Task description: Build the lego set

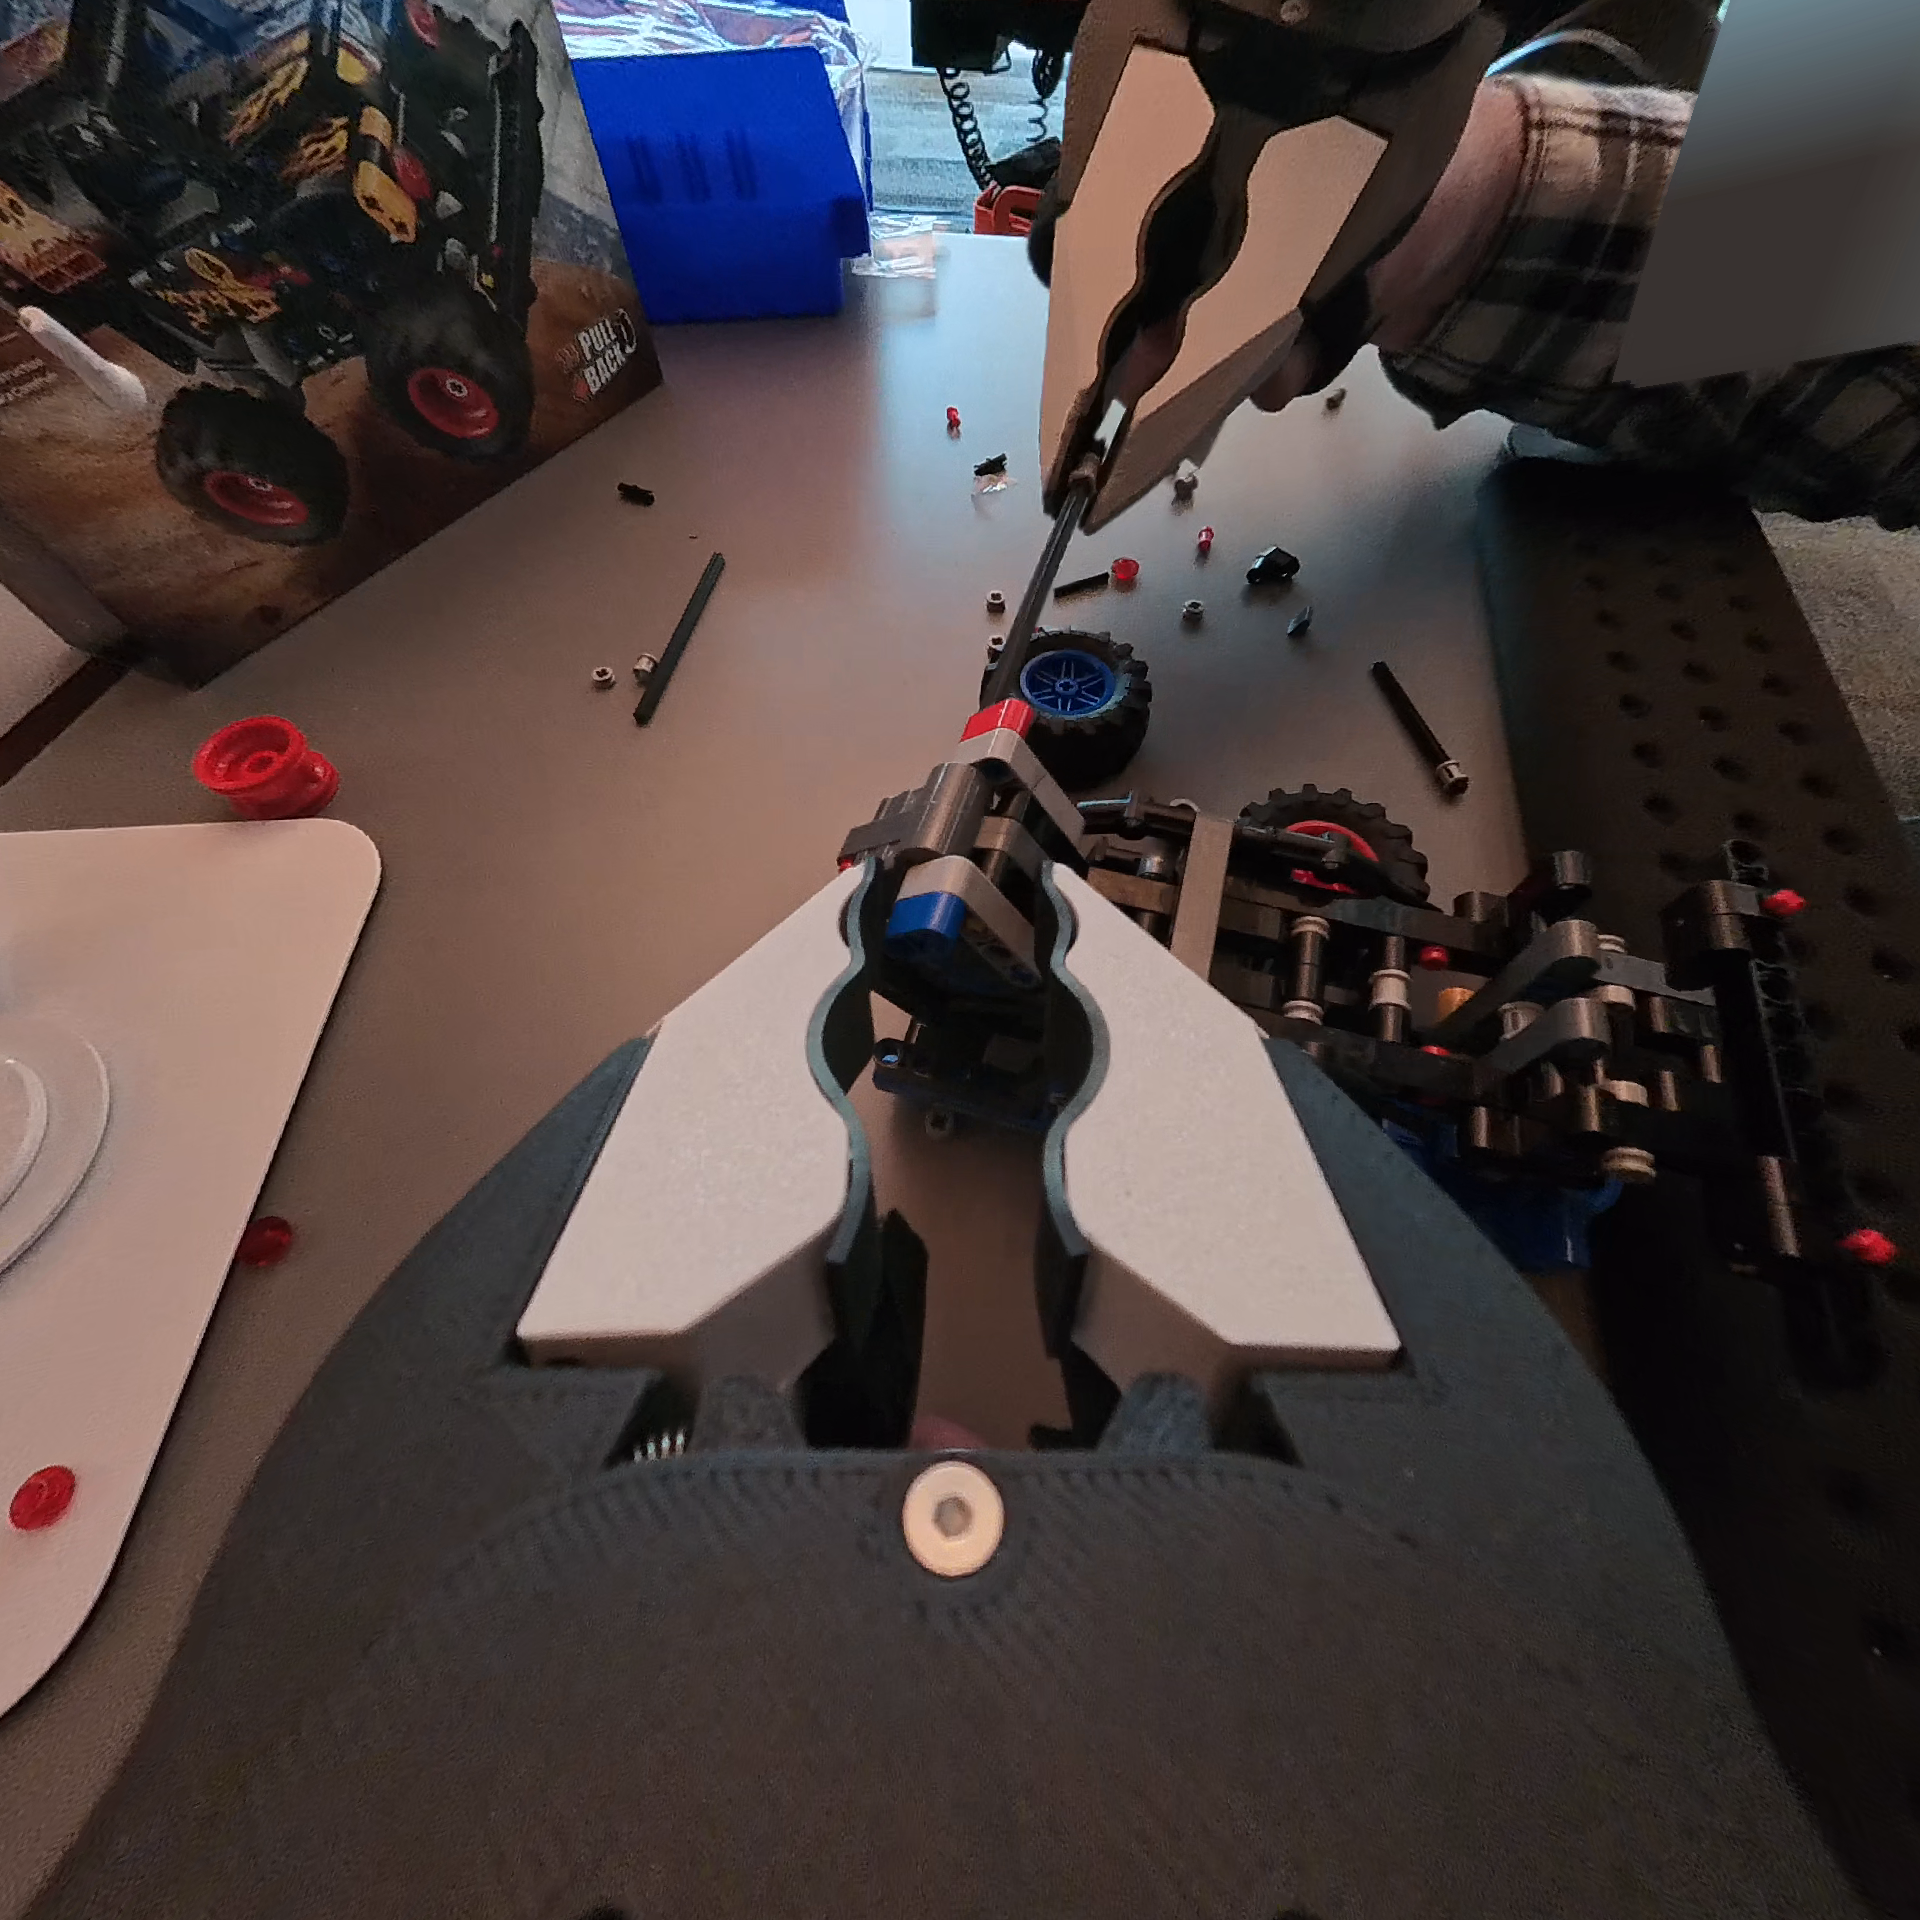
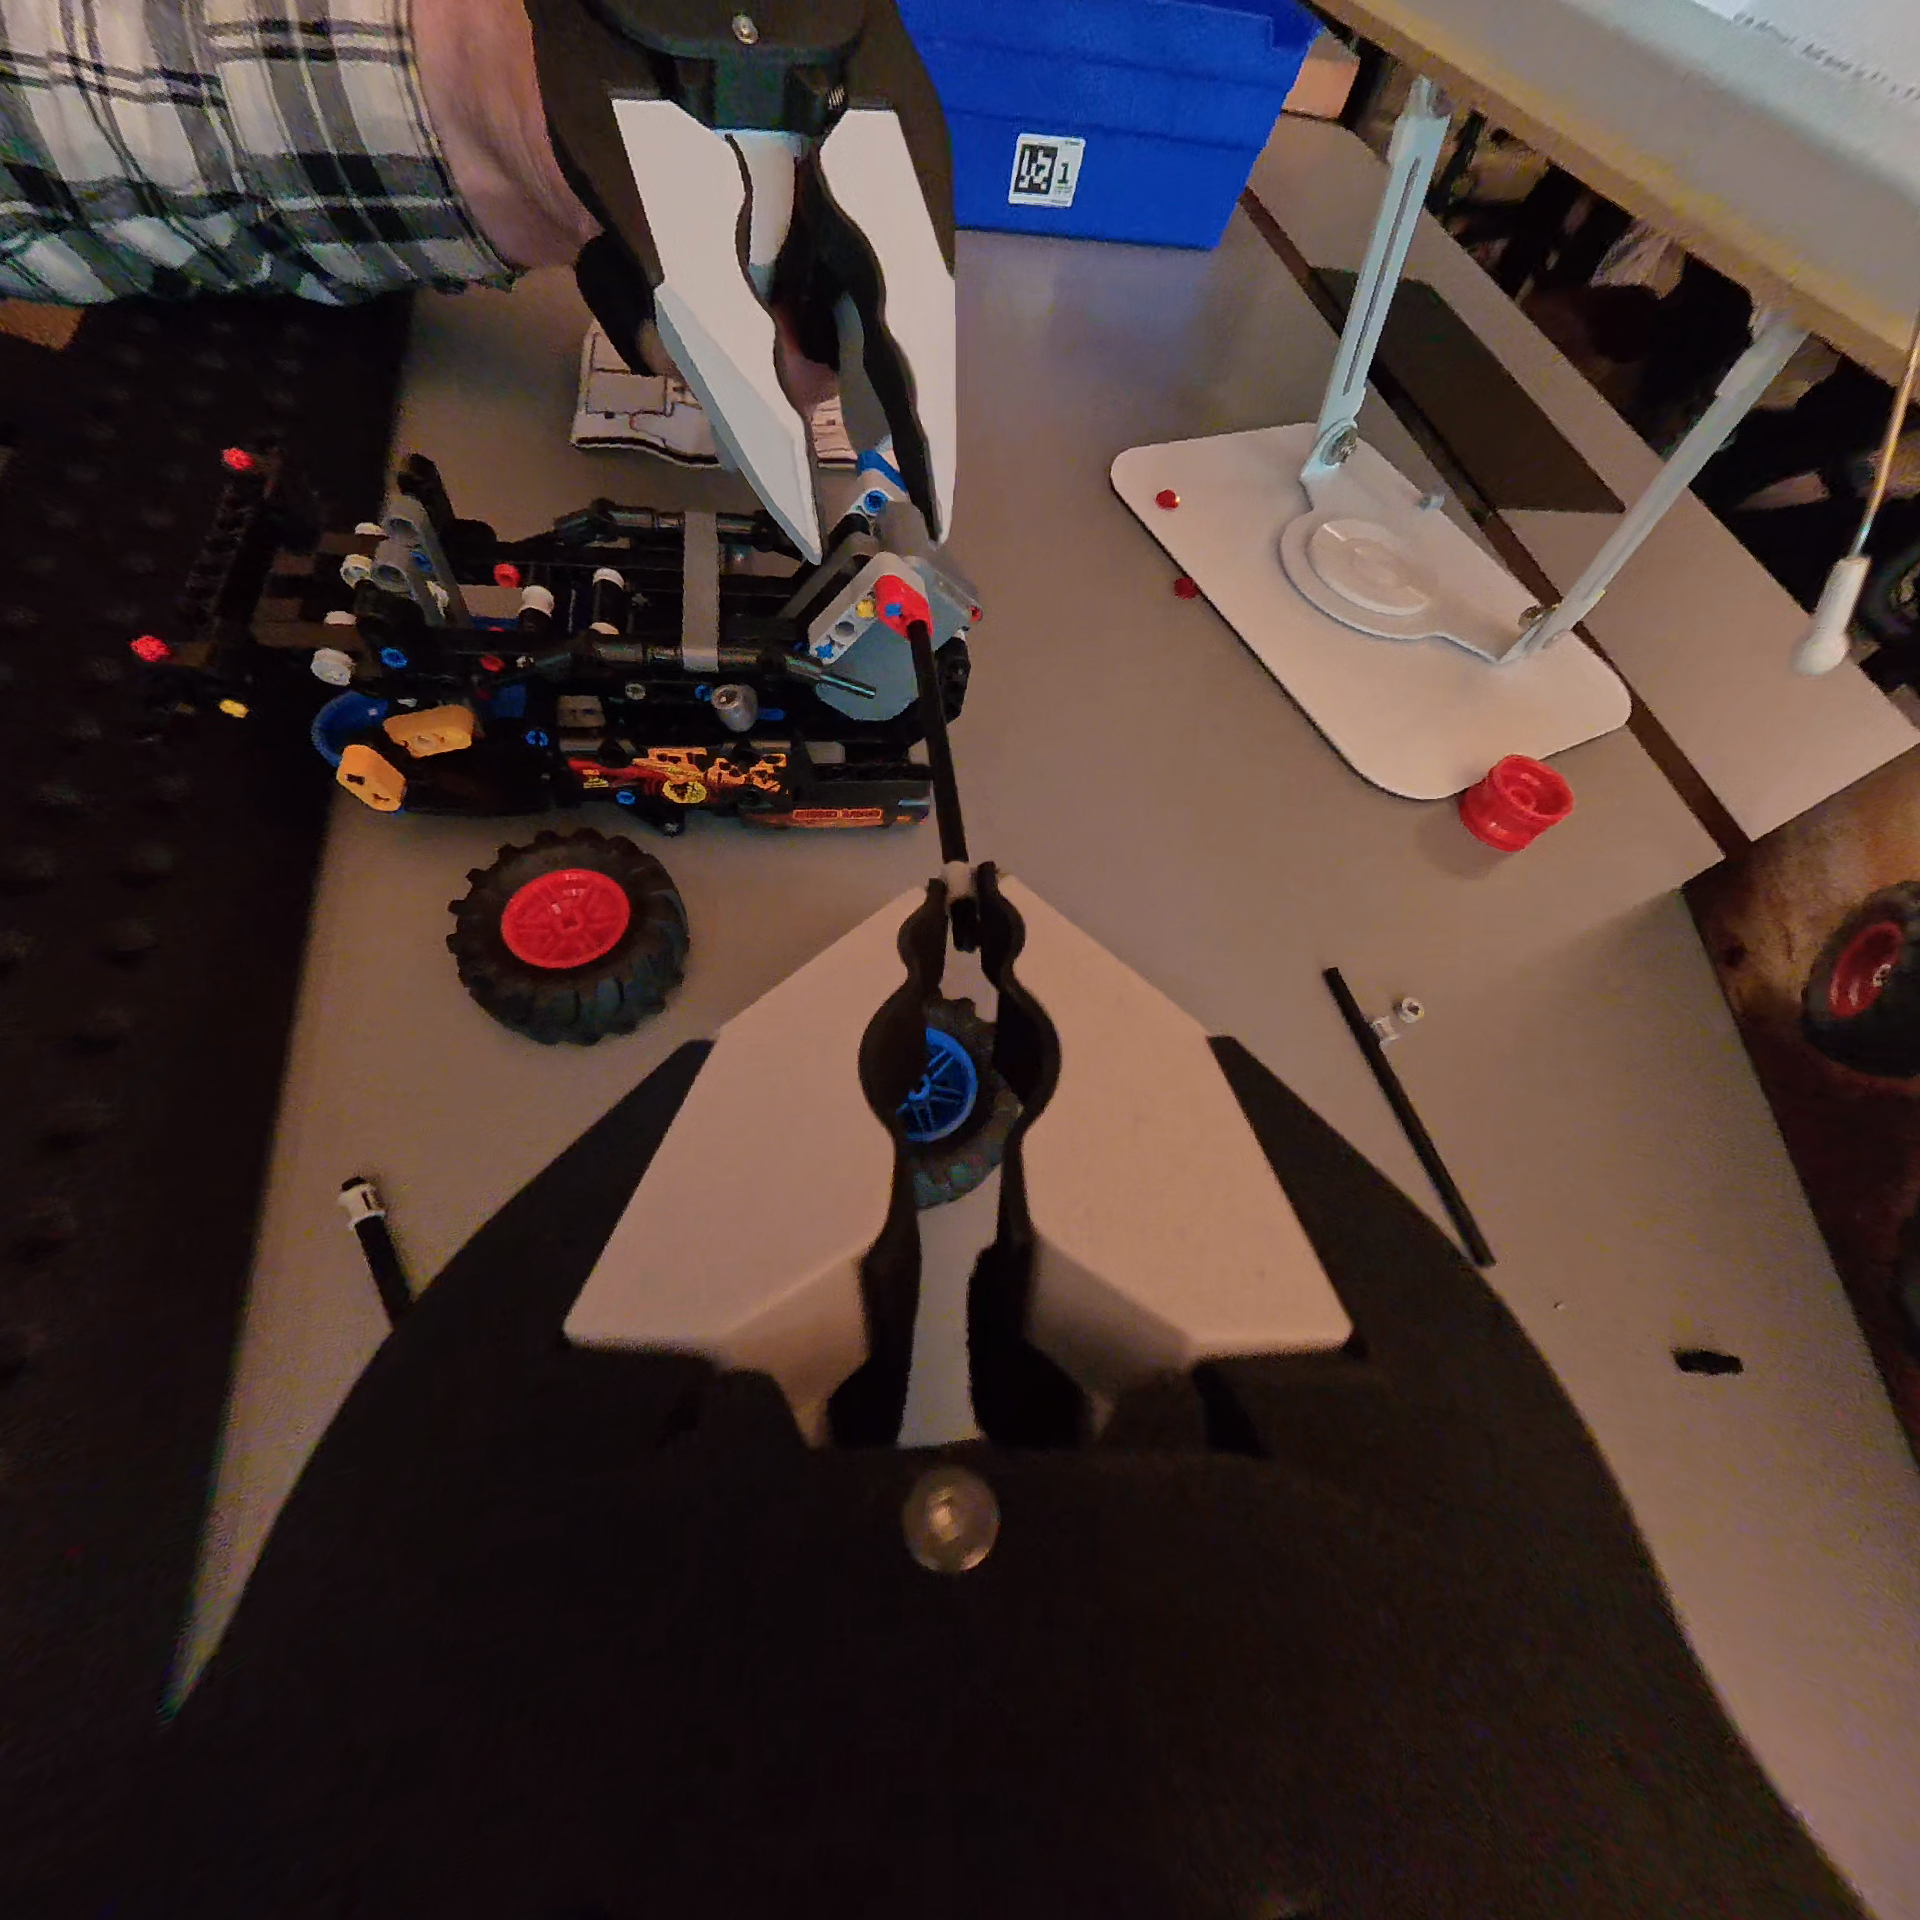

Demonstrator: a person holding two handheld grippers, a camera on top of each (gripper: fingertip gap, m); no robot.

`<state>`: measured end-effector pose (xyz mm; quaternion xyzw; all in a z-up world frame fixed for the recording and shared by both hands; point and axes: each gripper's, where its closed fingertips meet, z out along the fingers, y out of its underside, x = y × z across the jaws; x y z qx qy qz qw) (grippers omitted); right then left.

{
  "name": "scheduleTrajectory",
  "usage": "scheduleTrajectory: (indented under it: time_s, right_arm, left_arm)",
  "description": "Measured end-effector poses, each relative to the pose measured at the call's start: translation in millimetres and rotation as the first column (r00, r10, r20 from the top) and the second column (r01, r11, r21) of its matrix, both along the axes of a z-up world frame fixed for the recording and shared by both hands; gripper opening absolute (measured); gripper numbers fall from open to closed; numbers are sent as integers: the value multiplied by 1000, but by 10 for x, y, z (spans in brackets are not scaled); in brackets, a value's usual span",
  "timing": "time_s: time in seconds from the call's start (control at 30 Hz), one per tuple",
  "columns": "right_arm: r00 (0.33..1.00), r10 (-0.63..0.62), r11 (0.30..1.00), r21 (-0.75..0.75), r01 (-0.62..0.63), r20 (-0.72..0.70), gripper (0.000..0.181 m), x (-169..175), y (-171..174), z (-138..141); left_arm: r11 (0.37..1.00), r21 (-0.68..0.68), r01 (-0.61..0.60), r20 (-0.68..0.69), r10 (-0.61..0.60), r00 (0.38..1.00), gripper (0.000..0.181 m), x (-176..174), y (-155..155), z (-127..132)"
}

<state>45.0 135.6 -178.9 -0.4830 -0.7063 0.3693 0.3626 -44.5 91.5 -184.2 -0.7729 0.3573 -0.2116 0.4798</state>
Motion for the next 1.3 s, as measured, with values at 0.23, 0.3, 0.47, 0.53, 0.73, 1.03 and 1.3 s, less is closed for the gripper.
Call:
scheduleTrajectory:
  time_s: [0.23, 0.3, 0.47, 0.53, 0.73, 1.03, 1.3]
  right_arm:
    - [998, 22, 948, 318, -1, -62, 3, -62, -58, -30]
    - [999, 15, 952, 308, 1, -48, 3, -75, -54, -29]
    - [999, 44, 944, 326, -37, -15, 4, -223, -199, -89]
    - [1000, 20, 950, 312, -20, 3, 3, -268, -152, -104]
    - [998, 32, 999, 14, -33, 62, 4, -311, -202, -73]
    - [999, 33, 997, 62, -34, 26, 4, -317, -193, -103]
    - [998, 70, 980, 187, -67, -4, 4, -342, -235, -101]
  left_arm:
    - [1000, 1, 23, 41, -23, 999, 27, 54, -6, 9]
    - [1000, 3, 22, 40, -22, 999, 27, 52, -9, 8]
    - [999, 11, 52, 51, -52, 997, 27, 164, -21, 8]
    - [999, 30, 46, 14, -46, 999, 27, 162, -2, 5]
    - [999, 27, 43, 21, -44, 999, 27, 112, -25, 12]
    - [996, -69, 49, 62, -45, 997, 15, -23, -122, -48]
    - [995, -88, 41, 118, -30, 993, 13, 40, -69, -56]
